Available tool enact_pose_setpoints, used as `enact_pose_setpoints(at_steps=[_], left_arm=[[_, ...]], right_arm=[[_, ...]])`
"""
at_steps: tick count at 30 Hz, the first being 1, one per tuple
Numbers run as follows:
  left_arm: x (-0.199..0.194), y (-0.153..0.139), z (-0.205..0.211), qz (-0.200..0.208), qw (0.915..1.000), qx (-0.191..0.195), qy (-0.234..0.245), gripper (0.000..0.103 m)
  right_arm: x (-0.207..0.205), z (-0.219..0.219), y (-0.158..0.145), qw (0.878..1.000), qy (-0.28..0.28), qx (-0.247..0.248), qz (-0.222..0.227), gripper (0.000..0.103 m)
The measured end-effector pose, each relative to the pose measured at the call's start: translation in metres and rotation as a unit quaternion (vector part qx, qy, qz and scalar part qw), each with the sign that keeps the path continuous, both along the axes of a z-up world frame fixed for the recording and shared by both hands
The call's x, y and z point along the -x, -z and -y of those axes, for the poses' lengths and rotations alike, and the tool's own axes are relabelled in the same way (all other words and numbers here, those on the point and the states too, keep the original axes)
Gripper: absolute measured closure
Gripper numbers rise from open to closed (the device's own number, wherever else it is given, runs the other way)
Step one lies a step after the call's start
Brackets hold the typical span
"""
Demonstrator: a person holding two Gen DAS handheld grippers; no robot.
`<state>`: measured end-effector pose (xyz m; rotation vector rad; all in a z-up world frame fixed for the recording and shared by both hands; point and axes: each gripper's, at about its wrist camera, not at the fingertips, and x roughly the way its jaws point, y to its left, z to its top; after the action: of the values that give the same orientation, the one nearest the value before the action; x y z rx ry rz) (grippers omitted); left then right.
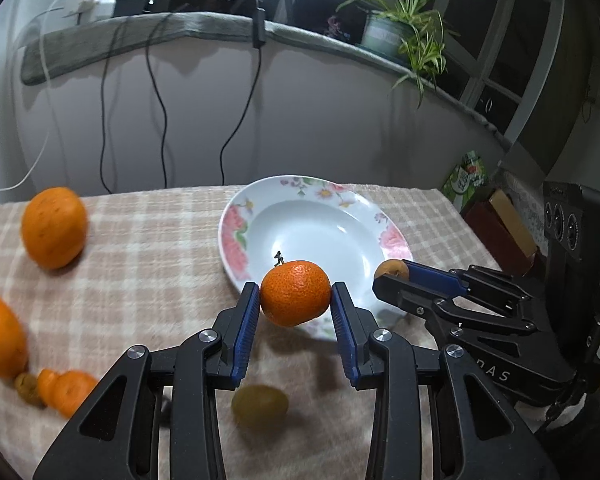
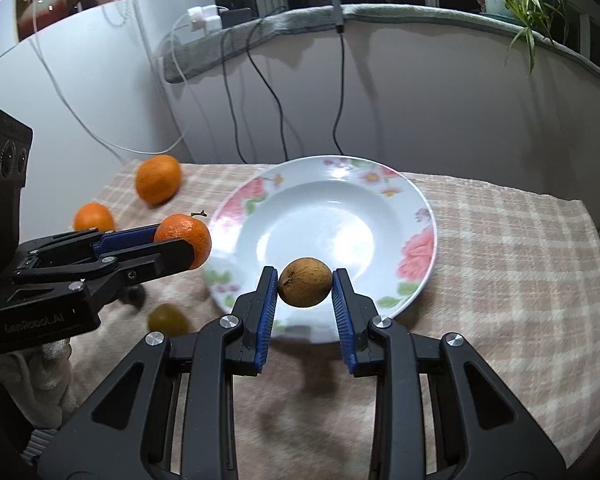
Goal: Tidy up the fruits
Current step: 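Carry the tangerine with the left gripper into the white plate while the right gripper drops the brown fruit there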
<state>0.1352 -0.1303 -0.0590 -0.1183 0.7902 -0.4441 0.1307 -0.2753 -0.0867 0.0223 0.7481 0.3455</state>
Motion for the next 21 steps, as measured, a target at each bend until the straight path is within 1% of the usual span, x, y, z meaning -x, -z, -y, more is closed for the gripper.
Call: enact_pose_setpoints(at_steps=[11,21], left_arm=[[-0.021,0.012,0.023,-0.012,0.9994,-0.029,0.011,0.068],[-0.026,0.016,0.029,-0.018,0.9988,-0.044,0.016,0.068]], right_arm=[[-0.025,0.009,0.007,1.000,0.007,0.015,-0.003,0.074],[-0.031,0.010,0.011,1.000,0.004,0.022,-0.009,0.074]])
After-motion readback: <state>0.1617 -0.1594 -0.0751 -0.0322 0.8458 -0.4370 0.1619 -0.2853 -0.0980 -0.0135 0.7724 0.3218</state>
